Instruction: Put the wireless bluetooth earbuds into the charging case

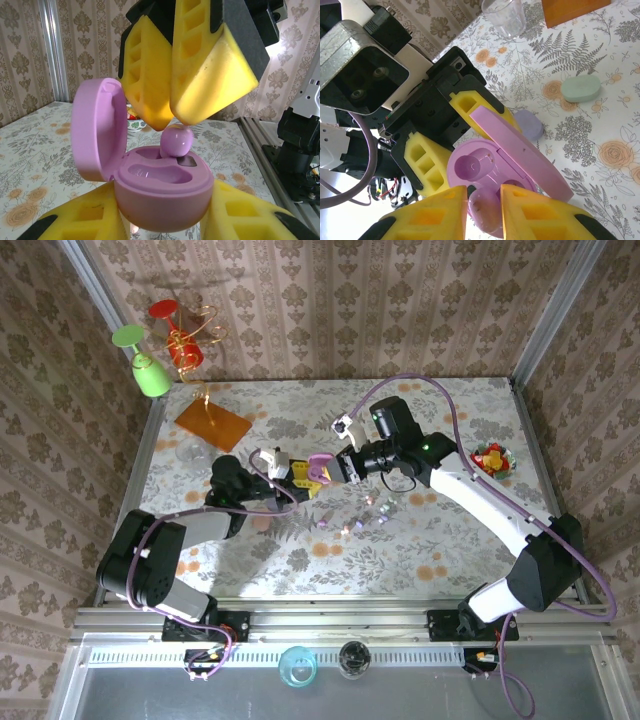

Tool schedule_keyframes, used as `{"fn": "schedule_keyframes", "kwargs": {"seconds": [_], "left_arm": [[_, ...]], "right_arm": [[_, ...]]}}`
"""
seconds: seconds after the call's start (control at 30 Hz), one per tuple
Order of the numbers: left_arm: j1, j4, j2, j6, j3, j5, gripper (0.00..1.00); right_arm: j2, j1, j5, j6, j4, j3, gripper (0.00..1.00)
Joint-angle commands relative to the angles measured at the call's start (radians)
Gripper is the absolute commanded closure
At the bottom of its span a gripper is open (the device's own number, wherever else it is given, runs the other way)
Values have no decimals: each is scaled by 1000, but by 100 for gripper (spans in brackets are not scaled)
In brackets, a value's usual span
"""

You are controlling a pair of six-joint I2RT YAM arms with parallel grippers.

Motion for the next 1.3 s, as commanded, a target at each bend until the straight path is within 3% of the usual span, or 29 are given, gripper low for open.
{"fn": "schedule_keyframes", "kwargs": {"seconds": [0.0,0.77,1.0,1.13,1.27], "left_arm": [[-4,44,-20,-15,32,52,72],[18,126,23,-42,21,38,72],[26,128,8,-41,19,32,72],[27,127,2,-36,20,32,72],[31,127,1,-33,20,28,72]], "right_arm": [[5,15,21,-23,18,5,72],[-148,19,-16,19,154,-65,65],[-233,10,86,-2,107,-157,75],[-216,13,71,12,92,-161,86],[-193,19,50,21,104,-148,87]]}}
